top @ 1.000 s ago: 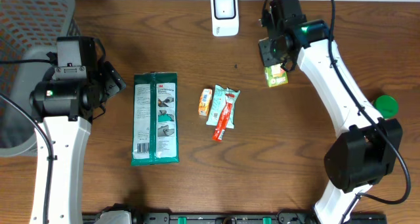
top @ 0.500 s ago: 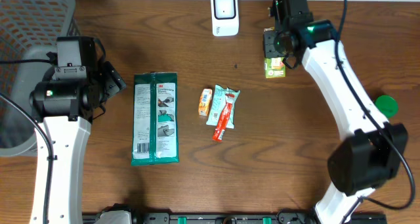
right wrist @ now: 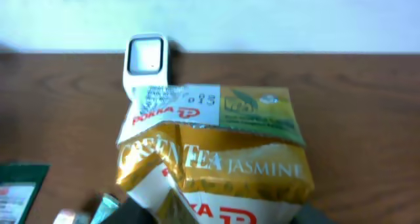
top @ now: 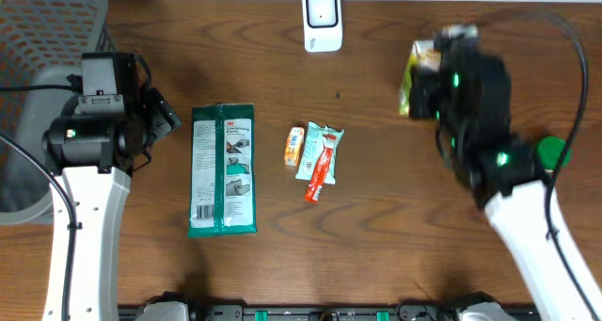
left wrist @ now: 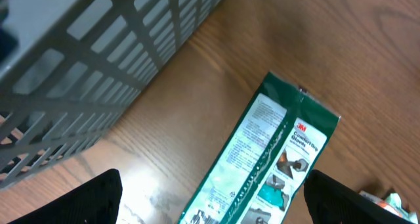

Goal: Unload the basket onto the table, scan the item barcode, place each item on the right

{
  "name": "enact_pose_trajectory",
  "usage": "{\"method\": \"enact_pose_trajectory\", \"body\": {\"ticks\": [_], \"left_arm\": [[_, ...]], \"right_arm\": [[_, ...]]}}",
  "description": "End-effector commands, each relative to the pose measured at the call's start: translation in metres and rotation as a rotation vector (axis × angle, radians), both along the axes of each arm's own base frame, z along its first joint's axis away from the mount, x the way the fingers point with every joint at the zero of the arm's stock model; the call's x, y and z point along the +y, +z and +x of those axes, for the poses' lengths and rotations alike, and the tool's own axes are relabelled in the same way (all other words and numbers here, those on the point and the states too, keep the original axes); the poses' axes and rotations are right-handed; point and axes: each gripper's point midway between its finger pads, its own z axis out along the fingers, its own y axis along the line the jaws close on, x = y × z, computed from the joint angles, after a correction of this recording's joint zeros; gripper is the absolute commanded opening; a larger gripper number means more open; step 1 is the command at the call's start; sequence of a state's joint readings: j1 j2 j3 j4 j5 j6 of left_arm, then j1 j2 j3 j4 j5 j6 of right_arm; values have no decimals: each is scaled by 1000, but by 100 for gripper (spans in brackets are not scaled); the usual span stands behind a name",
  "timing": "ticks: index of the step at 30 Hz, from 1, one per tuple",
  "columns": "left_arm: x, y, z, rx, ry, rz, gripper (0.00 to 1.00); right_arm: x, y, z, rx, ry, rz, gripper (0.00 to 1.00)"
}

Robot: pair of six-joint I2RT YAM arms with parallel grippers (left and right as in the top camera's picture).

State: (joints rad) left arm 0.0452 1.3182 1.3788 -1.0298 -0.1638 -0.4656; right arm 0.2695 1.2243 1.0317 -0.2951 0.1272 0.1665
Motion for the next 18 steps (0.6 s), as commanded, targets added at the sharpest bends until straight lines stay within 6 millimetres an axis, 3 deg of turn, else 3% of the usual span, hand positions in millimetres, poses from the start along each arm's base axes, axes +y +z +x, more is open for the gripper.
{"method": "enact_pose_trajectory", "body": {"ticks": [1, 6, 18], "left_arm": [[3, 4, -1, -7, 0, 18, 89], [3, 4, -1, -7, 0, 18, 89], [3, 4, -1, -7, 0, 18, 89]], "right_arm": [[-7, -49, -9, 10, -29, -3, 27], [-12, -98, -4, -96, -60, 11, 14], [-8, -165, 10, -53, -58, 0, 16]]}}
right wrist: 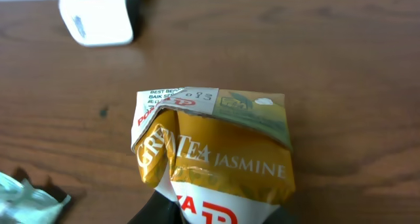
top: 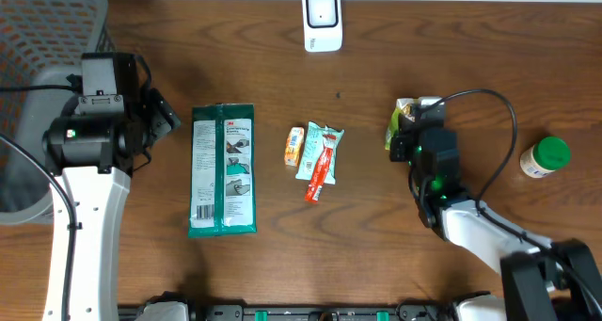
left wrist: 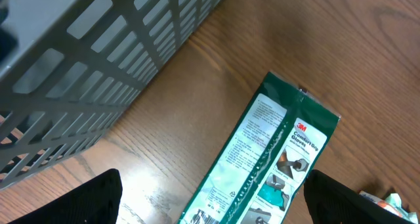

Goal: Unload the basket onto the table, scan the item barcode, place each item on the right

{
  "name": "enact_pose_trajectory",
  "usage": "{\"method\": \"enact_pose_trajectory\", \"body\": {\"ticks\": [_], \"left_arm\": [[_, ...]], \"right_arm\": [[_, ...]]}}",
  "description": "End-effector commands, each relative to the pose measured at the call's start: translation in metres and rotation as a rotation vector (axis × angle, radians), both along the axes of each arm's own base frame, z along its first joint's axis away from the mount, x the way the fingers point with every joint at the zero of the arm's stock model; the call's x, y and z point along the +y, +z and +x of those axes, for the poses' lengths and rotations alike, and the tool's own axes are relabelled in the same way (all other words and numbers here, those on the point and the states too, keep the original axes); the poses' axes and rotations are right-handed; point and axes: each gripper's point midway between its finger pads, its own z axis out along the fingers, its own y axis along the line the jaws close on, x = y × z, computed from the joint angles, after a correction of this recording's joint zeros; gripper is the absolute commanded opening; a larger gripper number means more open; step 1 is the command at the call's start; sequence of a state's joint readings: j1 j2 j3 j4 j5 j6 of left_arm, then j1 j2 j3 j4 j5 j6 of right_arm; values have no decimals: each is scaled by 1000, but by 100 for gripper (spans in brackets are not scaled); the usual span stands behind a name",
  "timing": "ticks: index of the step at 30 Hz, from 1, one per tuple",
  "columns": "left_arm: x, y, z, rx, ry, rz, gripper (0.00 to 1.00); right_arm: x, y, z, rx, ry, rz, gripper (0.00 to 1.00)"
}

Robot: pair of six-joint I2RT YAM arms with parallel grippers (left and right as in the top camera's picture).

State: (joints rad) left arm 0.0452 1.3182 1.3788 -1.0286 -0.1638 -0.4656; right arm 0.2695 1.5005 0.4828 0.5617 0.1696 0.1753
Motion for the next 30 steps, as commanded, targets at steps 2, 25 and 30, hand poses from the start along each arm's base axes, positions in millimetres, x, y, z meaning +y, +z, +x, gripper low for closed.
{"method": "enact_pose_trajectory", "body": {"ticks": [2, 25, 30], "left_arm": [[3, 4, -1, -5, 0, 18, 89], [3, 4, -1, -6, 0, 18, 89], [3, 4, -1, -5, 0, 18, 89]], "right_arm": [[-1, 0, 6, -13, -16, 0, 18], [11, 2, -8, 45, 57, 40, 50], [11, 13, -1, 109, 44, 32, 48]]}}
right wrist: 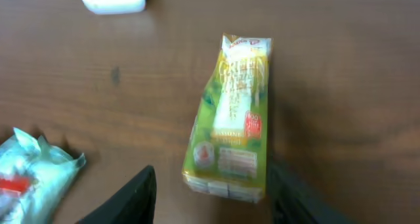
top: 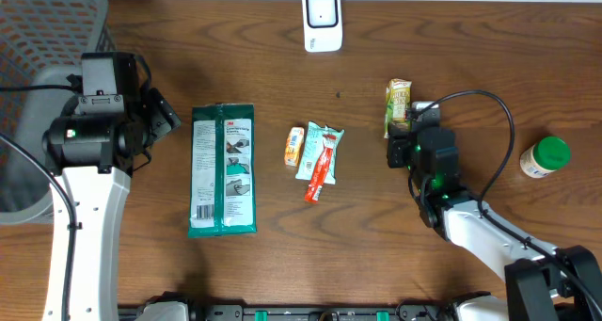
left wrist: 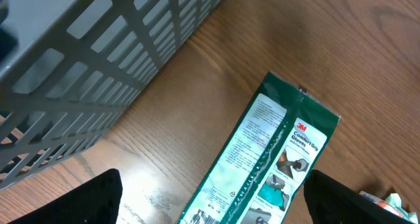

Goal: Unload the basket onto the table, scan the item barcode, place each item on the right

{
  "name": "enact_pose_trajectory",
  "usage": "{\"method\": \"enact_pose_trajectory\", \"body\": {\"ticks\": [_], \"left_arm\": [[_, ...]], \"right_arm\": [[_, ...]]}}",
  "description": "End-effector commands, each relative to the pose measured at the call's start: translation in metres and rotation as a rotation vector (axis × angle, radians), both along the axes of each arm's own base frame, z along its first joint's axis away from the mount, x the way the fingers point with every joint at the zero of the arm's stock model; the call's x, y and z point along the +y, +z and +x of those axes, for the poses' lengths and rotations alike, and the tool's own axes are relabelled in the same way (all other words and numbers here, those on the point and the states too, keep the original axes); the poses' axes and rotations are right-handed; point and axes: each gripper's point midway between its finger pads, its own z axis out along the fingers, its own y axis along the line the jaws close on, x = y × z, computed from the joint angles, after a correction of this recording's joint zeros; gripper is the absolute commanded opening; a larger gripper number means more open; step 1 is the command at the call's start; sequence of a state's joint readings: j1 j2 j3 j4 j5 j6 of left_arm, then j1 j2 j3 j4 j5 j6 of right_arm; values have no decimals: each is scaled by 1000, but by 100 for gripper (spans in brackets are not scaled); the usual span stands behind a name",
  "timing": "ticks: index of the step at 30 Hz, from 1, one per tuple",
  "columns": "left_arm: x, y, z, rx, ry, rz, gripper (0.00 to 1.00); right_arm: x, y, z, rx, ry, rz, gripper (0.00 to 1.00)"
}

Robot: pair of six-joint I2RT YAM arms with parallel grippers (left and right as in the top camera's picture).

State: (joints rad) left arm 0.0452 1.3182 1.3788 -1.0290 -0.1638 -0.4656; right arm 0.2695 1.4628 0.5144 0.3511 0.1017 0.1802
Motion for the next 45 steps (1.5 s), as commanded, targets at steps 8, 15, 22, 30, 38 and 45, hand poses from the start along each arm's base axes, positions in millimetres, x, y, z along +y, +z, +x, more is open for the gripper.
{"method": "enact_pose_trajectory", "body": {"ticks": [8, 15, 22, 30, 38, 45], "left_arm": [[3, 4, -1, -6, 0, 18, 89], [3, 4, -1, -6, 0, 18, 89], [3, 4, -1, -6, 0, 18, 89], [3, 4, -1, -6, 0, 18, 89], [3, 4, -1, -6, 0, 18, 89], [3, 4, -1, -6, 0, 18, 89]], "right_arm": [[-5, 118, 44, 163, -83, 17, 48], [-16, 147, 67, 351, -132, 3, 99], [4, 89, 103, 446, -45, -5, 94], [-3, -2, 116, 603, -156, 14, 79], [-16, -51, 112, 683, -266, -22, 74], [-15, -60, 119, 666, -264, -22, 67]]}}
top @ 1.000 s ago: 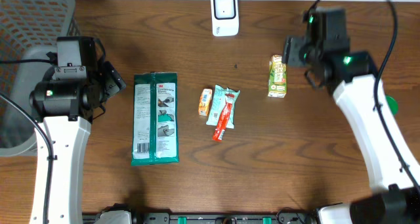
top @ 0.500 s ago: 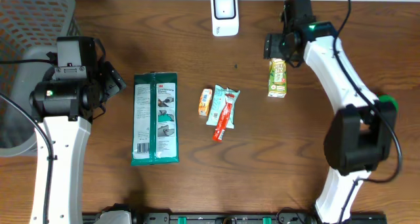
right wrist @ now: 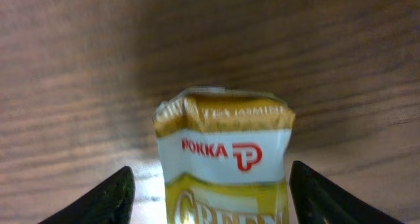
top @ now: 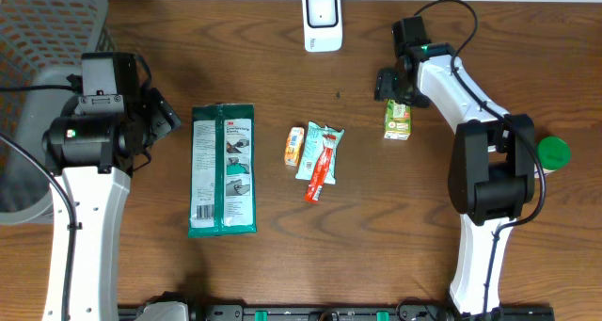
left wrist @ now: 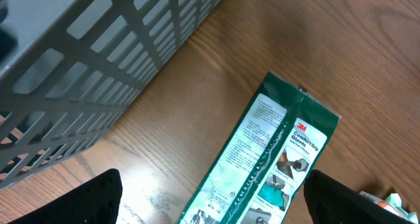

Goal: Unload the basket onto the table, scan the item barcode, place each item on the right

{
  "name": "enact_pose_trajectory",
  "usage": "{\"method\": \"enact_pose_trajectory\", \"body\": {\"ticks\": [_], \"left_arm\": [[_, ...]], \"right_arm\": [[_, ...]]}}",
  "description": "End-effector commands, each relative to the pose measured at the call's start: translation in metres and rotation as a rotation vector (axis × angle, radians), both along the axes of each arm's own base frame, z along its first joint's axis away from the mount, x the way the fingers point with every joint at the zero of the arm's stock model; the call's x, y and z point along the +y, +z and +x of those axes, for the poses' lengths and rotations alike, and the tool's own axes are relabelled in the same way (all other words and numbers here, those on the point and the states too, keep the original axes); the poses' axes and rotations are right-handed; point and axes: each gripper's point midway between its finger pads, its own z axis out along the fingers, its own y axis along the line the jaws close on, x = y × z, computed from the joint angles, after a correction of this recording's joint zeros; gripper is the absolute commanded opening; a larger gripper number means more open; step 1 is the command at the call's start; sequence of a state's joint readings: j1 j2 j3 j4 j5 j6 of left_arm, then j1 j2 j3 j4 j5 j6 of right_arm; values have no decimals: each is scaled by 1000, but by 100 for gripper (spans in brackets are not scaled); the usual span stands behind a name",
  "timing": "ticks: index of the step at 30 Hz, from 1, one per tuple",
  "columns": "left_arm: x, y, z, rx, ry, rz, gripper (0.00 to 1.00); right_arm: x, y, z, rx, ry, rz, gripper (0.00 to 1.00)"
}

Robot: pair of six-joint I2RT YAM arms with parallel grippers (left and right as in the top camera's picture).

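Observation:
The green-and-yellow Pokka jasmine tea carton (top: pixel 397 120) lies flat on the table, right of centre. In the right wrist view its white "POKKA" end (right wrist: pixel 223 152) sits between my fingers. My right gripper (top: pixel 389 86) (right wrist: pixel 211 201) is open over the carton's far end, with its fingers (right wrist: pixel 98 198) wide apart and clear of the carton's sides. The white barcode scanner (top: pixel 322 20) stands at the table's far edge. My left gripper (top: pixel 166 114) (left wrist: pixel 210 204) hangs open at the left, above the top end of a green 3M package (left wrist: pixel 262 165).
A grey mesh basket (top: pixel 38 39) (left wrist: pixel 79 60) fills the far left corner. The green 3M package (top: pixel 222 170), an orange packet (top: pixel 294 145) and a teal sachet with a red tube (top: pixel 320 161) lie mid-table. A green-capped bottle (top: pixel 550 153) stands at the right.
My right arm has moved from the near side of the carton to its far end, and the gripper is still open. The carton lies slightly nearer. The left arm is unchanged.
My right gripper first held the tea carton raised at the right, facing the scanner. It then held the carton lower, over the table. After that the carton lay on the table with the gripper open behind it. Now the gripper is open over the carton's far end.

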State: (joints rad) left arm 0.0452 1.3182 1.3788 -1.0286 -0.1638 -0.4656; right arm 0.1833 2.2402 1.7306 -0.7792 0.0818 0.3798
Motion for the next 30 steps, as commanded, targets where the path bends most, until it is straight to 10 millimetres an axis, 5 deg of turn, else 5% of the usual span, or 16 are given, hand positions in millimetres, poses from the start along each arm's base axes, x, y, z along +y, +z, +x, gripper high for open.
{"method": "enact_pose_trajectory", "body": {"ticks": [1, 5, 12, 20, 25, 30], "left_arm": [[3, 4, -1, -6, 0, 18, 89], [3, 4, -1, -6, 0, 18, 89], [3, 4, -1, -6, 0, 18, 89], [3, 4, -1, -6, 0, 18, 89], [3, 4, -1, -5, 0, 18, 89], [3, 4, -1, -6, 0, 18, 89]], "right_arm": [[-5, 0, 9, -32, -23, -13, 66], [-8, 22, 13, -77, -23, -18, 52], [-12, 43, 7, -88, -6, -41, 58], [-9, -3, 3, -57, 3, -43, 63], [-14, -14, 1, -63, -6, -59, 53], [-17, 31, 16, -141, 32, -84, 39]]}}
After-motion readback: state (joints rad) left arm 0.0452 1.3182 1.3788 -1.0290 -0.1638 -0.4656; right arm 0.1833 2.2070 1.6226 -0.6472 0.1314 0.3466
